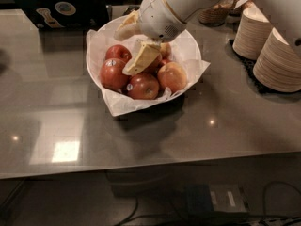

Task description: Pick apple from white bowl

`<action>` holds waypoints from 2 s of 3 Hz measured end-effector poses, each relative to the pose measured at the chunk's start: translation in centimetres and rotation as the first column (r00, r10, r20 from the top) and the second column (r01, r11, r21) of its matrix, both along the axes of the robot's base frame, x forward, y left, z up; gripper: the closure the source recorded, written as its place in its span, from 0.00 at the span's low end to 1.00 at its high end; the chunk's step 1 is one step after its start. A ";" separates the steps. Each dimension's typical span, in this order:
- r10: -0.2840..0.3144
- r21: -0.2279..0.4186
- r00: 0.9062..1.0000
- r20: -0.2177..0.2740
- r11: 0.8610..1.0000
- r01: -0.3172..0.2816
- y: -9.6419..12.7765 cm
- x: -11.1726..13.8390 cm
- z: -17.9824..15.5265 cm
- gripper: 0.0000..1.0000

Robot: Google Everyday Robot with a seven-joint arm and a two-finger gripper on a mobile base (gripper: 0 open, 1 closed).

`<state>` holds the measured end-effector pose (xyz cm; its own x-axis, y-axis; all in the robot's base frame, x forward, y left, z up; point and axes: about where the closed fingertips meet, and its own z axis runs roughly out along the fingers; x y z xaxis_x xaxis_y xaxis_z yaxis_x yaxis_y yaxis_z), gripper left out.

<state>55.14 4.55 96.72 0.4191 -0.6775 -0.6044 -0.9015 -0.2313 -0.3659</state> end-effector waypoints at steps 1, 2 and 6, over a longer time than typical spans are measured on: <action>0.020 -0.002 1.000 -0.019 1.000 -0.021 0.8 -0.2 -0.9 0.47; 0.047 -0.007 0.998 -0.043 0.999 -0.048 1.8 -0.5 -2.1 0.47; 0.084 -0.062 0.991 -0.101 0.994 -0.090 3.7 -0.5 -6.0 0.19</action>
Offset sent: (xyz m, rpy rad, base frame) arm -0.0071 0.0254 -0.0331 -0.0146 0.0687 0.0718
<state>54.65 8.29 90.71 0.4192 -0.6811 -0.6003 -0.9076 -0.3310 -0.2583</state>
